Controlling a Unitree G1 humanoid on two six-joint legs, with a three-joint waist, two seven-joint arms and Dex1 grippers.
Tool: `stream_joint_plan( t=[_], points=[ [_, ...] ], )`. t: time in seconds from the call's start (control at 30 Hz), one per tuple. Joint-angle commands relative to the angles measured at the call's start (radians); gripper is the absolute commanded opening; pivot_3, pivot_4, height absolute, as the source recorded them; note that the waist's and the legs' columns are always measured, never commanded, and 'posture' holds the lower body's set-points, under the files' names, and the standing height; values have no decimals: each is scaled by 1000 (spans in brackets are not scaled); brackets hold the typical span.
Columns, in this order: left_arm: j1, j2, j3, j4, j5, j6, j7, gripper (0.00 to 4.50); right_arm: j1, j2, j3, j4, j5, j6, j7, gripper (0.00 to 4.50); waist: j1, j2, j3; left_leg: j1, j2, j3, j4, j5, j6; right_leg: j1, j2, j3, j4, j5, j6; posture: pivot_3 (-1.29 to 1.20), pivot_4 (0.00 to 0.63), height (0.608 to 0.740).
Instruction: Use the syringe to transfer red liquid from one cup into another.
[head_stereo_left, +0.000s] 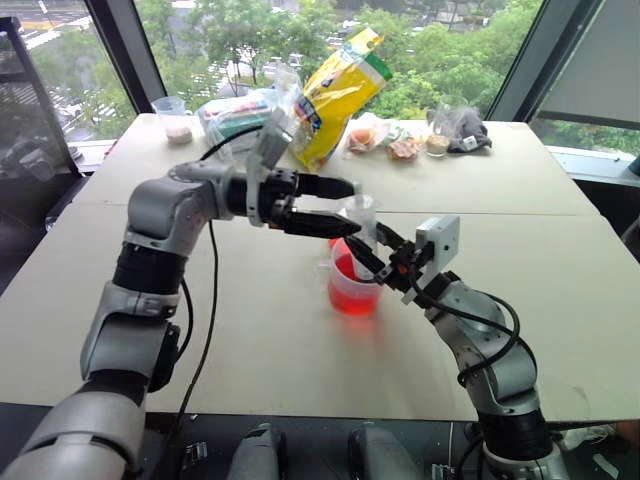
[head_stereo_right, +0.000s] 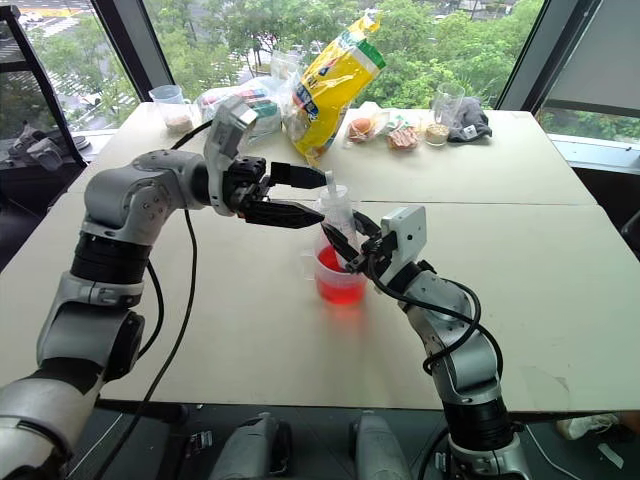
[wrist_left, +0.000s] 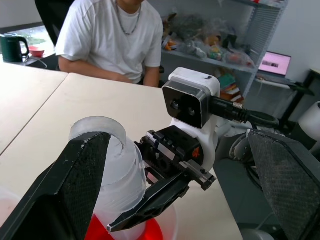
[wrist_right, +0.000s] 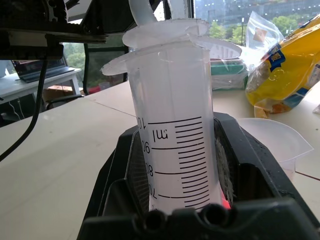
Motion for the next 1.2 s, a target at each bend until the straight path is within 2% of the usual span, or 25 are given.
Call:
stream_joint_plan(
  t=[0.03, 0.1, 0.2, 0.43, 1.2],
  points=[
    [-23, -25, -9, 8, 12, -26, 4, 4500, -9, -15, 8, -18, 1, 4, 5, 1410, 0, 0, 0, 0, 0, 0, 0, 0, 0, 0, 0, 0, 0, 0, 0, 0, 150, 740],
    [-25, -41, -15, 28, 22, -36, 7, 4500, -12, -18, 7, -20, 3, 6, 5, 1410, -1, 0, 0, 0, 0, 0, 0, 0, 0, 0, 0, 0, 0, 0, 0, 0, 150, 740],
    [-32, -67, -10, 64, 36, -55, 26, 3689, -15, -23, 7, -23, 3, 8, 4, 1410, 0, 0, 0, 0, 0, 0, 0, 0, 0, 0, 0, 0, 0, 0, 0, 0, 150, 740],
    [-51, -104, 14, 112, 40, -77, 62, 161, -13, -33, 17, -26, 1, 11, 8, 1410, 0, 0, 0, 0, 0, 0, 0, 0, 0, 0, 0, 0, 0, 0, 0, 0, 150, 740],
    [-182, -100, 104, 247, 59, -176, 101, 74, 47, -79, 54, -49, 57, 92, 47, 1410, 1, 0, 0, 0, 0, 0, 0, 0, 0, 0, 0, 0, -1, 0, 0, 0, 150, 740]
  ],
)
